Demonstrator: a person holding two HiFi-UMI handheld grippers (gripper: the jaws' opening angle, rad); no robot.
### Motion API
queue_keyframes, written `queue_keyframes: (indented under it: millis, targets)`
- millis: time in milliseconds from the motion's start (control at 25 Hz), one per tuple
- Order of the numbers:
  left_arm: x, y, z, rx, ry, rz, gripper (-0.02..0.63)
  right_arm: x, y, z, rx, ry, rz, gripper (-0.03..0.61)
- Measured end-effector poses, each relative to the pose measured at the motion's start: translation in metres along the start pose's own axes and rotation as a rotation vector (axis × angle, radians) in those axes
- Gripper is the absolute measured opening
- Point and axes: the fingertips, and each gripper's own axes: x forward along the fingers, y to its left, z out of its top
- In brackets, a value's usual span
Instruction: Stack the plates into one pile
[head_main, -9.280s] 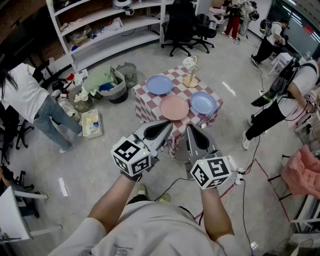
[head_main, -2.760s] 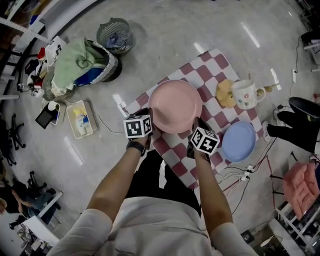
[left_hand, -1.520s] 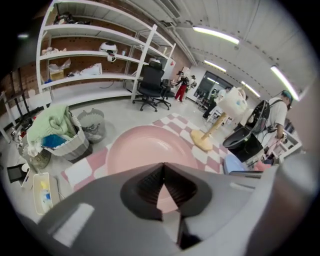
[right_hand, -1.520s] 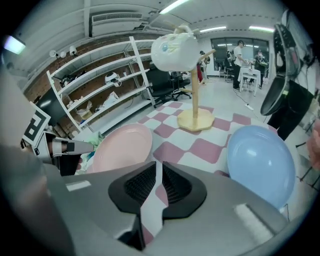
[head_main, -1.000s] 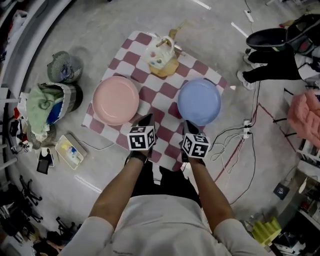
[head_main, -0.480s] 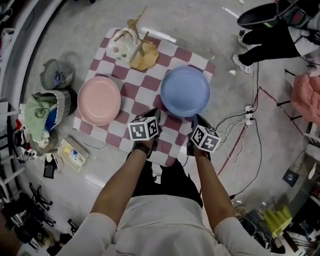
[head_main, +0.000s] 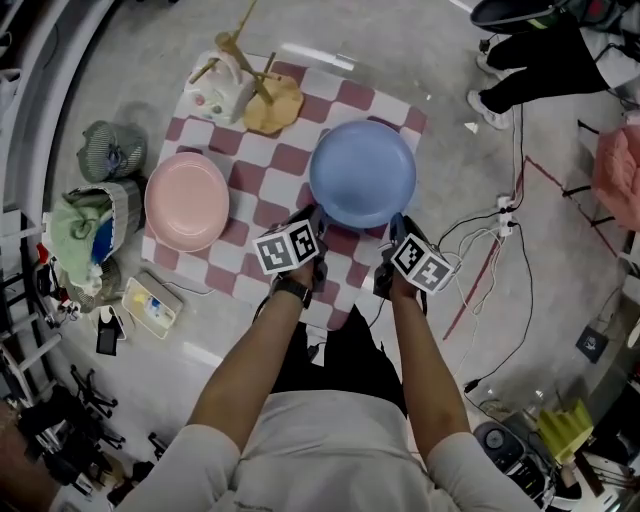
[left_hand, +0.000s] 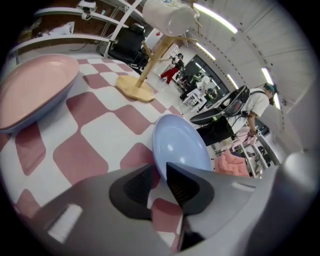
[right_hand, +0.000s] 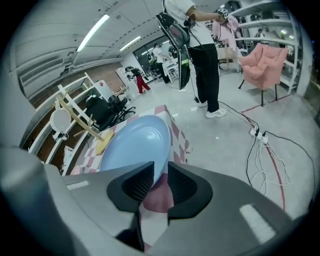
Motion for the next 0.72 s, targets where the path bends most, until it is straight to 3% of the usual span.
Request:
queue_keyframes:
  millis: [720]
  targets:
    - [0.030,0.004,-0.005,-0.077,0.068,0.001,0.044,0.018,-0.006,-0.001,0.049,0.043,0.001,0.057]
